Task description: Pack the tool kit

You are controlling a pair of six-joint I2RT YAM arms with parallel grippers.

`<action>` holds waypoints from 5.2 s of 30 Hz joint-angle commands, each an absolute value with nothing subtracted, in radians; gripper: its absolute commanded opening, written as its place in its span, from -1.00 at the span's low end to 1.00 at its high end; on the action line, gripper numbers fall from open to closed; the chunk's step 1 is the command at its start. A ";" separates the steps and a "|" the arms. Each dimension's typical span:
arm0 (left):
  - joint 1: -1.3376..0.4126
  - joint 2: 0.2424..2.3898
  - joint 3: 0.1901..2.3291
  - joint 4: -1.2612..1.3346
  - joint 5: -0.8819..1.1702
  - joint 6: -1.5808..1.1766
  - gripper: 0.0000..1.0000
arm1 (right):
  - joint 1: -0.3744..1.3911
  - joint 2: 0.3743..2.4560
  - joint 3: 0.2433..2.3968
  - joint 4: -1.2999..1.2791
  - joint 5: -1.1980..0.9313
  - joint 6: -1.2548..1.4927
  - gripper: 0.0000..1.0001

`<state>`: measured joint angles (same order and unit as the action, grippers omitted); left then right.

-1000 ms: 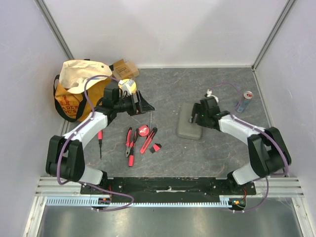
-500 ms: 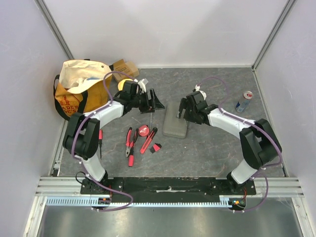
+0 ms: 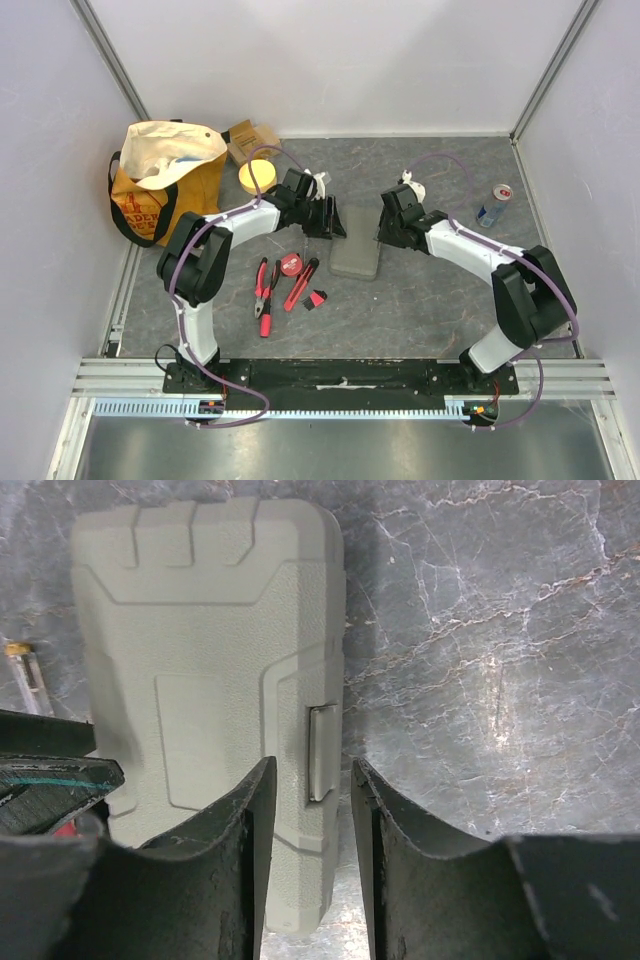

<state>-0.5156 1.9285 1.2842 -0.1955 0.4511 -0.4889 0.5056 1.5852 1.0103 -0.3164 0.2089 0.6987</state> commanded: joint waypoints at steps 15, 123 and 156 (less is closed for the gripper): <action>-0.518 1.999 1.319 -0.282 0.428 -0.436 -0.05 | 0.480 1.601 0.979 -0.313 0.227 0.699 -0.47; -0.535 2.112 1.450 -0.647 0.327 -0.339 -0.22 | 0.443 1.687 1.052 -0.350 0.153 0.500 -0.19; -0.537 2.033 1.512 -0.644 0.347 -0.376 0.04 | 0.402 1.606 0.989 -0.241 0.017 0.555 -1.00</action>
